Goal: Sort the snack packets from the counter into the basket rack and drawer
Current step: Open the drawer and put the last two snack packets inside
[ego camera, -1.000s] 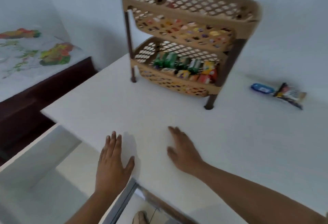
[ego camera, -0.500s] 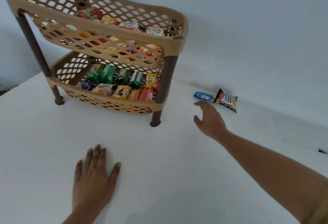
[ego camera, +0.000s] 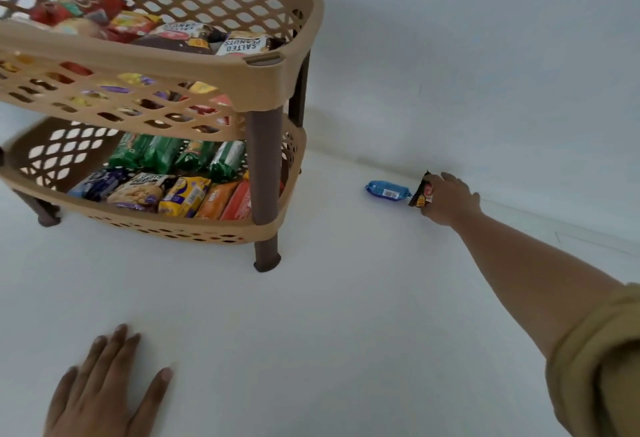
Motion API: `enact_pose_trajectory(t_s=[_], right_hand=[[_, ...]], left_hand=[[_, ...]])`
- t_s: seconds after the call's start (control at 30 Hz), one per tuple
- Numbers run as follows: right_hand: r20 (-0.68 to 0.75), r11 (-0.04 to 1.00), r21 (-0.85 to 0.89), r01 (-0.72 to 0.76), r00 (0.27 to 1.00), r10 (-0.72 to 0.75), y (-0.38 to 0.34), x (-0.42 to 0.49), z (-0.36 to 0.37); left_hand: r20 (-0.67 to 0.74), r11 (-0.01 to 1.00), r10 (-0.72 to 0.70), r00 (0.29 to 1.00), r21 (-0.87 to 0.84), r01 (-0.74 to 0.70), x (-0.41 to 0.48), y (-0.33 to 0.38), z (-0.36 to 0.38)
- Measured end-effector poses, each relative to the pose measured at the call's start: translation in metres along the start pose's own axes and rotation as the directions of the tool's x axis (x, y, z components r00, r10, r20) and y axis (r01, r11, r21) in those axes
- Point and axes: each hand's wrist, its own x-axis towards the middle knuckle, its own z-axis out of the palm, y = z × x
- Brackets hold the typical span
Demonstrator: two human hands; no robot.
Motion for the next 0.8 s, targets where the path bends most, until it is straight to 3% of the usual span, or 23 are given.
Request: enact_pose_trajectory(t_s=[0.1, 0.2, 0.3, 0.4, 0.47, 0.67, 0.8], right_hand=[[-0.120, 0.995, 0.053, 0.085, 0.990, -0.078, 0.016, 0.010, 0.012], [-0.185, 0.985, 0.111, 0.132, 0.977, -0.110, 0.024, 0.015, 0.025], [-0.247, 0.979, 0.067, 0.192, 0.954, -0.170, 0.032, 0.017, 0.041], [-0.343, 0.970, 0.050, 0.240, 0.916, -0.209, 0.036, 0.017, 0.054], [-0.404, 0.966, 0.026, 0.256, 0.887, -0.224, 0.037, 0.016, 0.064], [-0.504, 0.962, -0.040, 0.269, 0.826, -0.252, 0.041, 0.019, 0.083], [-0.523, 0.963, -0.043, 0.265, 0.815, -0.248, 0.041, 0.021, 0.090]], left_hand=[[-0.162, 0.957, 0.278, 0.947, -0.039, -0.288, 0.012, 0.025, 0.001], [-0.193, 0.775, 0.595, 0.780, -0.116, -0.621, 0.032, 0.092, 0.003], [-0.178, 0.634, 0.722, 0.668, -0.214, -0.743, 0.055, 0.188, 0.008], [-0.129, 0.546, 0.807, 0.576, -0.208, -0.812, 0.100, 0.269, 0.031], [-0.066, 0.561, 0.815, 0.575, -0.157, -0.813, 0.135, 0.313, 0.052], [0.205, 0.732, 0.675, 0.709, -0.061, -0.679, 0.212, 0.374, 0.104], [0.223, 0.751, 0.647, 0.729, -0.017, -0.660, 0.225, 0.382, 0.126]])
